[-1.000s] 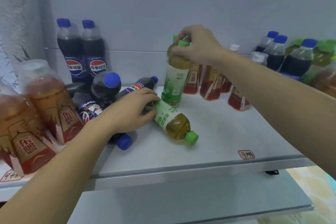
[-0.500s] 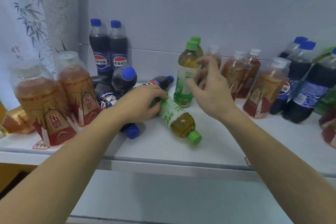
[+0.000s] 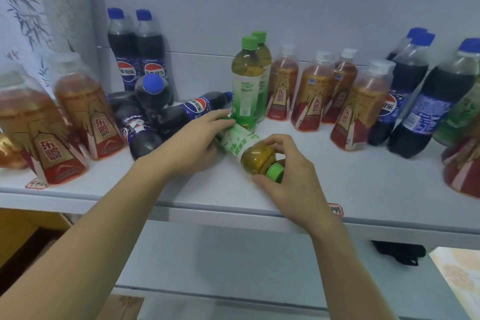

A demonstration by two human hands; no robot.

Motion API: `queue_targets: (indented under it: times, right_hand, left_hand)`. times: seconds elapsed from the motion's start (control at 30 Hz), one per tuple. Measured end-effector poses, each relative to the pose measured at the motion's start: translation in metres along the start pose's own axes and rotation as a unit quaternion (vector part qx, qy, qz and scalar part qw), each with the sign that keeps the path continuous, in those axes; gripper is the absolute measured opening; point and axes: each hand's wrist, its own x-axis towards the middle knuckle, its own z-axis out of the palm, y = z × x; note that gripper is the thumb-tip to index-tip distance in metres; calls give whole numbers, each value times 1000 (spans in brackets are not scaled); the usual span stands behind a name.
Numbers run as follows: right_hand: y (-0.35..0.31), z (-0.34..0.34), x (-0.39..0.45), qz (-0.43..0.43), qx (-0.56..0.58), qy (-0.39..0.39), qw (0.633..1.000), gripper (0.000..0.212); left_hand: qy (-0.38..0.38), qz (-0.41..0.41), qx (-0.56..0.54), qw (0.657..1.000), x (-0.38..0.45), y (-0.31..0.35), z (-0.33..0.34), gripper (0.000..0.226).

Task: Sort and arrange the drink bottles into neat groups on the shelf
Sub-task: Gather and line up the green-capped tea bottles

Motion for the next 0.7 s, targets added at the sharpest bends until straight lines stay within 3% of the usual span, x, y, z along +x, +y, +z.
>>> queue_targets:
  times: [0.17,0.37,0.6,0.7]
  right_hand:
    - [3,-25,-4,-5,93,43,995,52]
    - [-28,-59,33,-85,112,99,985,27]
    - [-64,-40,117,-90,43,48,994,15]
    - [-70,-25,137,-70,29,28,997,21]
  left_hand:
    - [31,-51,27,998,-13,5,-1,69]
    - [69,-97,62,991,-38,-20,-26,46]
    - [120,-116,-15,986,-53,-42,-16,25]
    - [159,-121,-42,979,-55,-41,-12,21]
